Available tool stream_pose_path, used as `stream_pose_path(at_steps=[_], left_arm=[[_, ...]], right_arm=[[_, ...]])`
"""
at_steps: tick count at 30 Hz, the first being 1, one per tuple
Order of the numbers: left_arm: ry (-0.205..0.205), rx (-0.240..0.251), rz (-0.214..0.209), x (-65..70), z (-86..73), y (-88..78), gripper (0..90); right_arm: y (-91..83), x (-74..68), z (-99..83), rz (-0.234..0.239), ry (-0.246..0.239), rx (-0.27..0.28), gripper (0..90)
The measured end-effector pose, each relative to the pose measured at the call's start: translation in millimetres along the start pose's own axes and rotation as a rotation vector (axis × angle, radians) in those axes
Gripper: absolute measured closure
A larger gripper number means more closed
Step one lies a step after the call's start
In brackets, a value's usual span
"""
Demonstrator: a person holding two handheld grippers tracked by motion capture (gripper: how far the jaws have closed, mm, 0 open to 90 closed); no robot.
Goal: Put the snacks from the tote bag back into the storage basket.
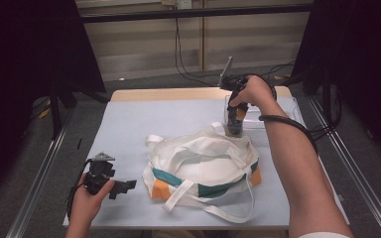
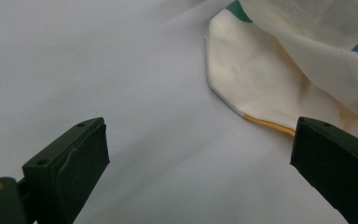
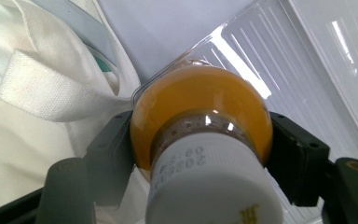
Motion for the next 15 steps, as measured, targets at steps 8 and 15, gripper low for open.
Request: stream_pose_path(at_steps=[8,15], left_arm=[[0.019,-0.008,-0.011,0.5,3.4,2.1,3.9],[0.022,-0.007,-0.009,0.2,4.7,3.3,3.9]], right_arm=[[0.5,1.0,-0.2,-0.001,0.017,0.016,30.1],[0.4,1.7,-1.6,0.0,0.026,0.032,30.1]])
Point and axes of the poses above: each handheld gripper's, and its own axes: y roughly forward along the jaws, z roughly out of its top, x roughly to its right, the point moved 6 cm from there along y, roughly forward along the jaws, and after that the axes turned 1 degree about x, right-handed, at the moved point
